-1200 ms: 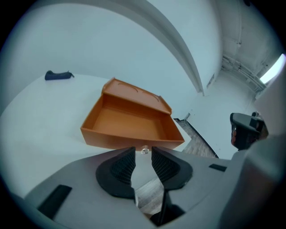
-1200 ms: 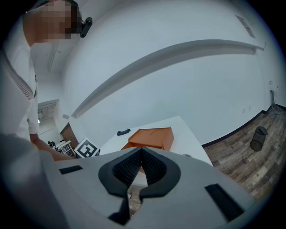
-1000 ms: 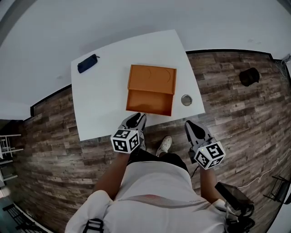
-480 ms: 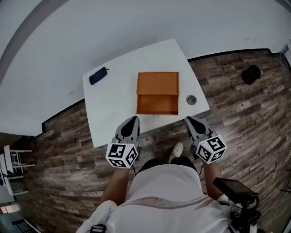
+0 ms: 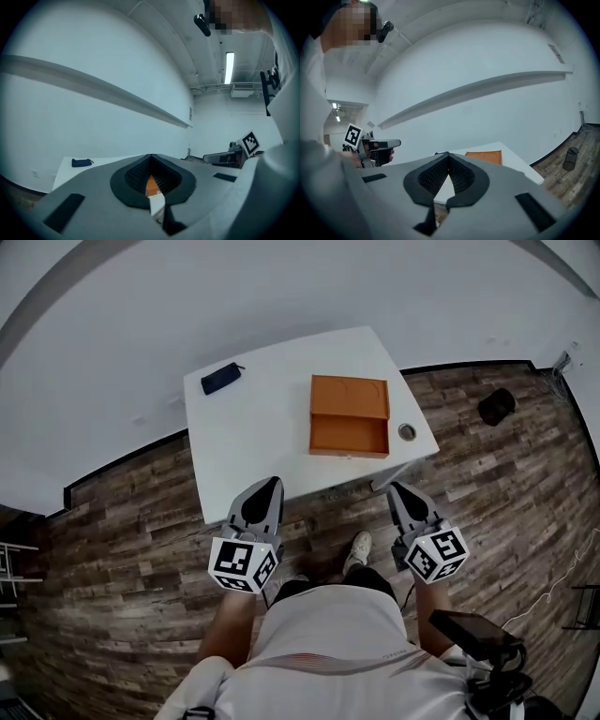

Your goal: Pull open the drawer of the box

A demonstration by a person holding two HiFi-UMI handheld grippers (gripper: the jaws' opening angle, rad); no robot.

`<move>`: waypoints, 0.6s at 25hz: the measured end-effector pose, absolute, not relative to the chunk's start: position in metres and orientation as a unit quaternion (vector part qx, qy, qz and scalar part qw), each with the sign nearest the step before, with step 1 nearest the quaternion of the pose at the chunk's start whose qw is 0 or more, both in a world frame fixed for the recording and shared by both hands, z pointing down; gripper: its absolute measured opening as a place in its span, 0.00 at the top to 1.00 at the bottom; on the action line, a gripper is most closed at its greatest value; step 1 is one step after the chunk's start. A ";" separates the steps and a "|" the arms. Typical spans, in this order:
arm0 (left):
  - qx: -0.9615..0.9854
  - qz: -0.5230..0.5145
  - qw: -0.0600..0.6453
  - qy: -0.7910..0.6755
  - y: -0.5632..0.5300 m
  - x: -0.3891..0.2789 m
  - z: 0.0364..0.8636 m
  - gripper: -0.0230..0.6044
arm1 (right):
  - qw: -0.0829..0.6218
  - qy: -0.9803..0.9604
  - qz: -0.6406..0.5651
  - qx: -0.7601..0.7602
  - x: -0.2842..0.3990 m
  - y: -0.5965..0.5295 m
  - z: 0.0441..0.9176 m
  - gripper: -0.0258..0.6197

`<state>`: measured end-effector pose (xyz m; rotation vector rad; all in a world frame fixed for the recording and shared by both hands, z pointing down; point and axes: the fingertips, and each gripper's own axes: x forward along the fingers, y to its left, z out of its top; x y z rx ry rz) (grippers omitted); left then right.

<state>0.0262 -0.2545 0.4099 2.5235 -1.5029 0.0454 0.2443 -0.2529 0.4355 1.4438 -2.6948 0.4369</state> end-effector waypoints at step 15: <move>0.875 0.000 0.123 -0.468 -0.181 0.026 0.398 0.94 | 0.011 -0.863 0.106 0.494 0.243 -0.170 0.388 0.96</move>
